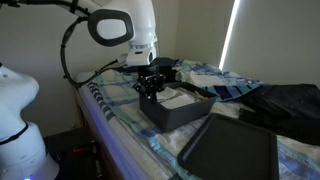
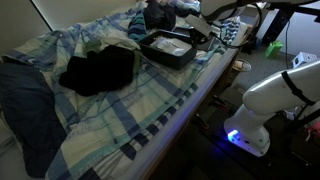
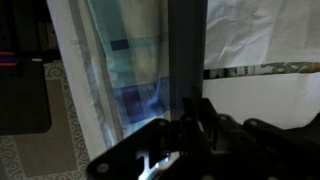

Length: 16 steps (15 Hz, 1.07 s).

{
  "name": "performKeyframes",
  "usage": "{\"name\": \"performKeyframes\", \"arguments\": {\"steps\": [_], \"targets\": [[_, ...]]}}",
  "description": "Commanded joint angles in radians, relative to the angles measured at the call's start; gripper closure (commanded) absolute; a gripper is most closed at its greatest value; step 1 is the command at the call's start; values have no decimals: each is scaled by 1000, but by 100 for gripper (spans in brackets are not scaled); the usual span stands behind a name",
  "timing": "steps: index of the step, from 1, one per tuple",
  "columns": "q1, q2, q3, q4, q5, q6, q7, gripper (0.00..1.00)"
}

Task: Move the black box to the right

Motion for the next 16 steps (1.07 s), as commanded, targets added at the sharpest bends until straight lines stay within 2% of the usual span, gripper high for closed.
{"name": "performKeyframes", "arguments": {"steps": [1,2,10,16], "targets": [[5,4,1,17,-21,-16,-10,62],[8,6,2,16,-25,-22,-14,61],[37,29,18,5,-45,-44,-29,2],[47,89,22,2,-71,-29,-27,0]]}}
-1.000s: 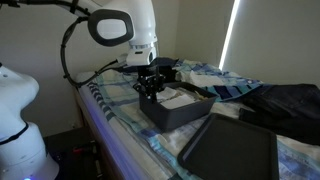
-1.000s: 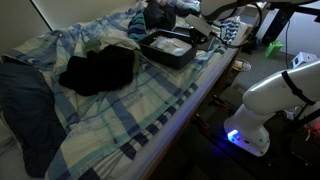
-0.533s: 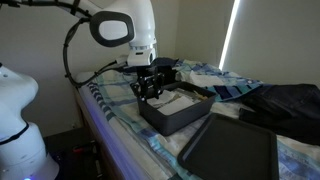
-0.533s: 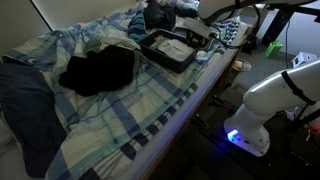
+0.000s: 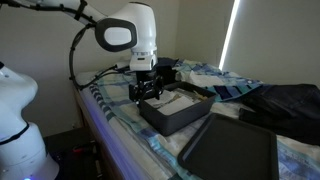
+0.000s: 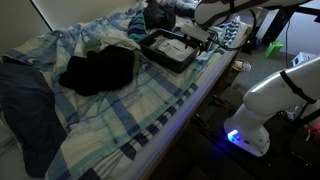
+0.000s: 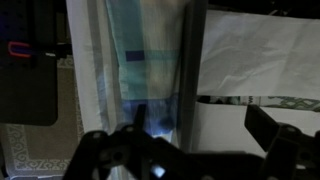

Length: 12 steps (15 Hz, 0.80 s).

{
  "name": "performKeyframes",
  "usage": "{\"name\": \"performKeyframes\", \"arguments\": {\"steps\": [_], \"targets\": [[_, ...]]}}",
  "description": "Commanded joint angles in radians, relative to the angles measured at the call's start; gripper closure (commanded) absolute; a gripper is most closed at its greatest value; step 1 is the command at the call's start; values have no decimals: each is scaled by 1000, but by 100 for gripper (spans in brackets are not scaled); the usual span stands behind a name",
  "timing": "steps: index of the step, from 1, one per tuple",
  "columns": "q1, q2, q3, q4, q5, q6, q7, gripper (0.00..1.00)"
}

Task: Move the black box to the right

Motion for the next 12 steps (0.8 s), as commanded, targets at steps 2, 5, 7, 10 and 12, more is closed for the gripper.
{"name": "performKeyframes", "arguments": {"steps": [2,5,7,10,12], "targets": [[12,58,4,7,-19,-6,-6,0],[18,84,1,8,-23,-4,-2,28],[22,95,-1,7,-23,-1,-3,42],[24,102,-5,6,-24,1,-5,66],[24,102,-6,6,-24,1,-5,79]]}}
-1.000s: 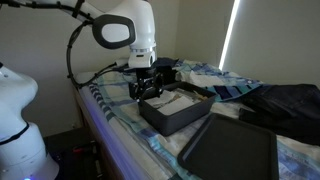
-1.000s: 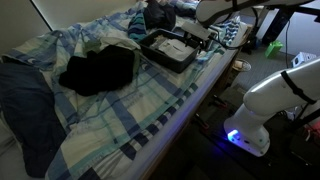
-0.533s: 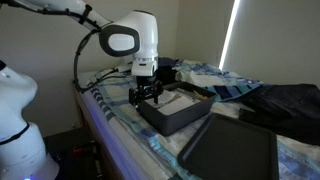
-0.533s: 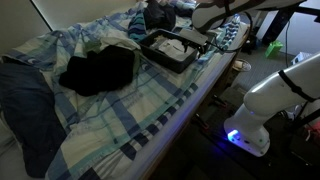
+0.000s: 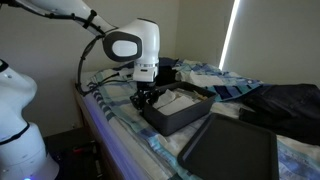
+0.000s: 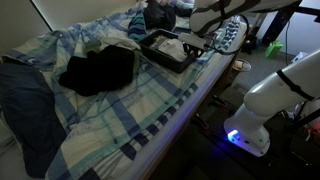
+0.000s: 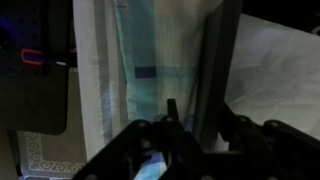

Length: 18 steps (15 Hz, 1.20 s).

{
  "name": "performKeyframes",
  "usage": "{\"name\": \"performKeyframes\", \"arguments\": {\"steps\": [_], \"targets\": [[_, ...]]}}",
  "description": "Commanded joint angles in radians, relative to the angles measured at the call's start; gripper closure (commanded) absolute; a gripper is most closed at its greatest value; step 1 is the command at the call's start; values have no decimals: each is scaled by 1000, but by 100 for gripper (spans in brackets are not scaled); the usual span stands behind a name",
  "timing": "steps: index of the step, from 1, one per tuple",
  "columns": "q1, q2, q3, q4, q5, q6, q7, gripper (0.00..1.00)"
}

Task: Move the black box to the right

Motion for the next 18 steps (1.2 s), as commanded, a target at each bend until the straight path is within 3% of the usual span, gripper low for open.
{"name": "performKeyframes", "arguments": {"steps": [1,5,7,18], "targets": [[5,4,-7,6,-20,1,-5,88],[5,1,-6,8,-21,9,-5,100],[5,-4,-5,8,-23,8,-4,94],[2,-78,-13,28,-12,-11,-18,96]]}}
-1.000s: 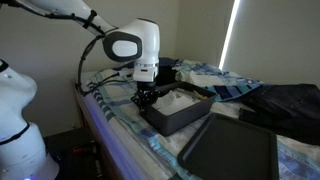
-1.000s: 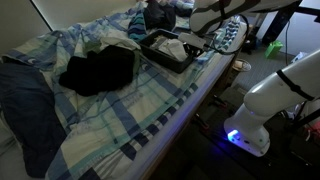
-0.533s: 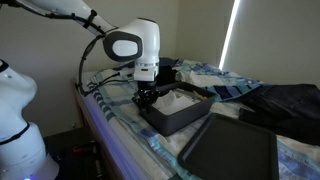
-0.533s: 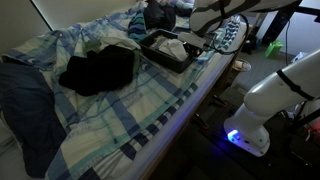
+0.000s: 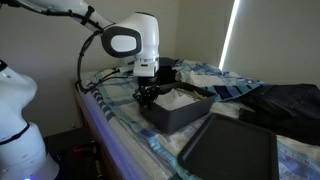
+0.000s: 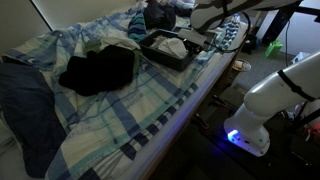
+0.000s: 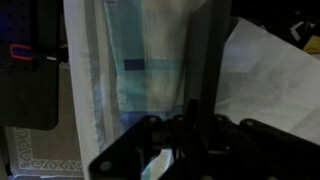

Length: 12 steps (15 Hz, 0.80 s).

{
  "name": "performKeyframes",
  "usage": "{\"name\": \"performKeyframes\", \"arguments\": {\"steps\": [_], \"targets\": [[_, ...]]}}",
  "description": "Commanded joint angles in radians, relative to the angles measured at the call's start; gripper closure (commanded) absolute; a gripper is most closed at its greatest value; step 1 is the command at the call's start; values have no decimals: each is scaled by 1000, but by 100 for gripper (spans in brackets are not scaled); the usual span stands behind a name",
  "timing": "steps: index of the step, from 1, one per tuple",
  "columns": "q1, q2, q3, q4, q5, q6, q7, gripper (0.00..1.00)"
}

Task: Move the black box to the right

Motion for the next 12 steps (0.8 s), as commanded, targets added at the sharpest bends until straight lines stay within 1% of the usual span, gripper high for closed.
{"name": "performKeyframes", "arguments": {"steps": [1,12], "targets": [[0,-53,-12,20,-10,-23,-19,96],[-6,-77,-30,32,11,-13,-17,96]]}}
